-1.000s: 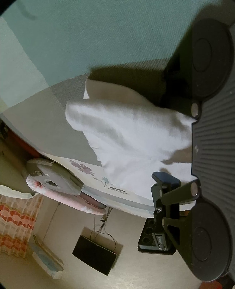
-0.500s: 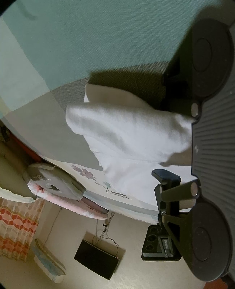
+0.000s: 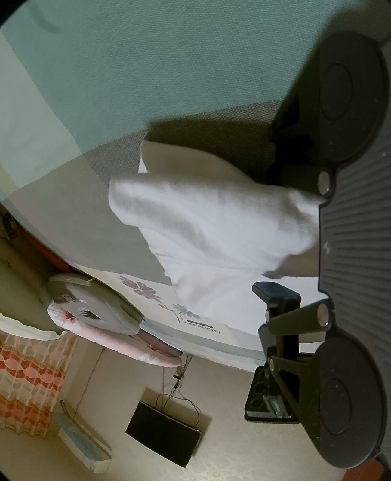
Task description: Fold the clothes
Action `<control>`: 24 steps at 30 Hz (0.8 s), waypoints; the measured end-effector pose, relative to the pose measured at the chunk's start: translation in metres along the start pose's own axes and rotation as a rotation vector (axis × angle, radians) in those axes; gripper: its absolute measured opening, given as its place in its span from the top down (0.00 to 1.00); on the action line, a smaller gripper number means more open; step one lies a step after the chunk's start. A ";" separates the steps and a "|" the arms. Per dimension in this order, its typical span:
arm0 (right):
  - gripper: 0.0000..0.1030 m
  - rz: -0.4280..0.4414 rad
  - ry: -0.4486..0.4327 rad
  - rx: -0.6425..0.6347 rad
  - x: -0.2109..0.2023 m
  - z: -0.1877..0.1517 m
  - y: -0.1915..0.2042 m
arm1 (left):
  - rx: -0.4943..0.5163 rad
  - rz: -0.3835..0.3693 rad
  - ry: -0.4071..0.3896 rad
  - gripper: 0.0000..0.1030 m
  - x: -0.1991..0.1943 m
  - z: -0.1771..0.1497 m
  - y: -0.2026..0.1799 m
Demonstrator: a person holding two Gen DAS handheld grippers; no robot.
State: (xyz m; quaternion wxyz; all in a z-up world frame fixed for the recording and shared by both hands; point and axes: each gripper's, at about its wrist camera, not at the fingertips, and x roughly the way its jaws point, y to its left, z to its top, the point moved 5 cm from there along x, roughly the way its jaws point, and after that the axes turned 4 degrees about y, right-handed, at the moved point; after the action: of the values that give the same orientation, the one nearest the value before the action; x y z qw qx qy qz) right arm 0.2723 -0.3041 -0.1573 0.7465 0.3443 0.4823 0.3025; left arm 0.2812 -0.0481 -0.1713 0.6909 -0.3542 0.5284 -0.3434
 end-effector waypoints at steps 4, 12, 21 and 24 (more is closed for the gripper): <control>0.47 -0.003 -0.005 -0.007 -0.002 -0.003 0.001 | 0.011 0.017 0.002 0.49 0.001 0.000 0.000; 0.47 0.032 0.009 0.007 -0.003 -0.002 -0.003 | 0.017 0.050 0.007 0.48 0.007 0.004 -0.006; 0.47 0.037 0.032 0.011 -0.003 -0.002 -0.001 | 0.004 0.060 -0.006 0.48 0.010 0.003 -0.008; 0.48 0.020 0.028 0.023 -0.003 -0.002 0.000 | -0.008 0.062 -0.009 0.51 0.011 0.003 -0.009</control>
State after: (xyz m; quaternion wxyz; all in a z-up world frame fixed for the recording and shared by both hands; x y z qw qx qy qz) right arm 0.2694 -0.3059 -0.1564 0.7327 0.3534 0.4925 0.3094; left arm 0.2858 -0.0616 -0.1685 0.7022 -0.3419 0.5375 -0.3180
